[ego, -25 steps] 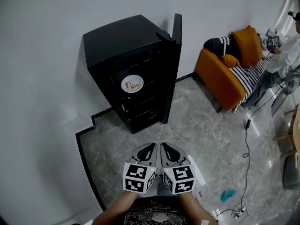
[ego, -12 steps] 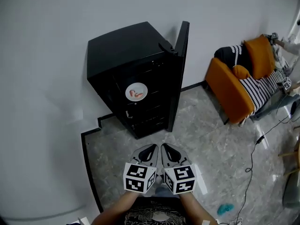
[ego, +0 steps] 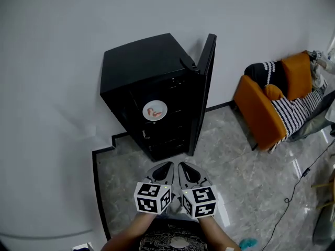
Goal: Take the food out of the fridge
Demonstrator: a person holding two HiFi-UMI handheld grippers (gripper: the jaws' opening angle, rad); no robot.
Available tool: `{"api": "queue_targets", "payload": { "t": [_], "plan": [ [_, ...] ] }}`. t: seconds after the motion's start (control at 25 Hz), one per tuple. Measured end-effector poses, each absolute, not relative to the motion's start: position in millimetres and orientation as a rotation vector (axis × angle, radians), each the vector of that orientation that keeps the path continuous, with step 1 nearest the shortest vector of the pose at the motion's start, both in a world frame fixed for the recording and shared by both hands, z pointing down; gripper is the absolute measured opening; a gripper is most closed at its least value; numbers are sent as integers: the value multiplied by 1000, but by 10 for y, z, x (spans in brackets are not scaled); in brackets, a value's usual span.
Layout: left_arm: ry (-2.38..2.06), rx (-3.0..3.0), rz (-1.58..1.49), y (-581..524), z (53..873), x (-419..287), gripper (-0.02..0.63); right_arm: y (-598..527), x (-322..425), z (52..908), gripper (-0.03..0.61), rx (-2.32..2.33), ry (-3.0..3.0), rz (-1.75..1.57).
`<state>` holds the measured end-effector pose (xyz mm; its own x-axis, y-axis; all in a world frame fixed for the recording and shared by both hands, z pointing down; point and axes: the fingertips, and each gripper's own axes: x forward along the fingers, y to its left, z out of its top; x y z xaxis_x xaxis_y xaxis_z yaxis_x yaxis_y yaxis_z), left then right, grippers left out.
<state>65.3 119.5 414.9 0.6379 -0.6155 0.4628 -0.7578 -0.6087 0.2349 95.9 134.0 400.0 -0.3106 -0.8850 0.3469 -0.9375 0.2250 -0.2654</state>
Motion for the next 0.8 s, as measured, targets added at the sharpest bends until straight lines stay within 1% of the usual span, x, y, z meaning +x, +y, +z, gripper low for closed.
{"api": "queue_targets", "payload": {
  "t": [0.32, 0.8],
  "plan": [
    [-1121, 2371, 330, 920, 4210, 584, 14, 1106, 880, 4016, 21, 1701, -2364, 605],
    [-1028, 2110, -80, 240, 4486, 427, 14, 565, 748, 4124, 21, 1603, -2337, 548]
  ]
}}
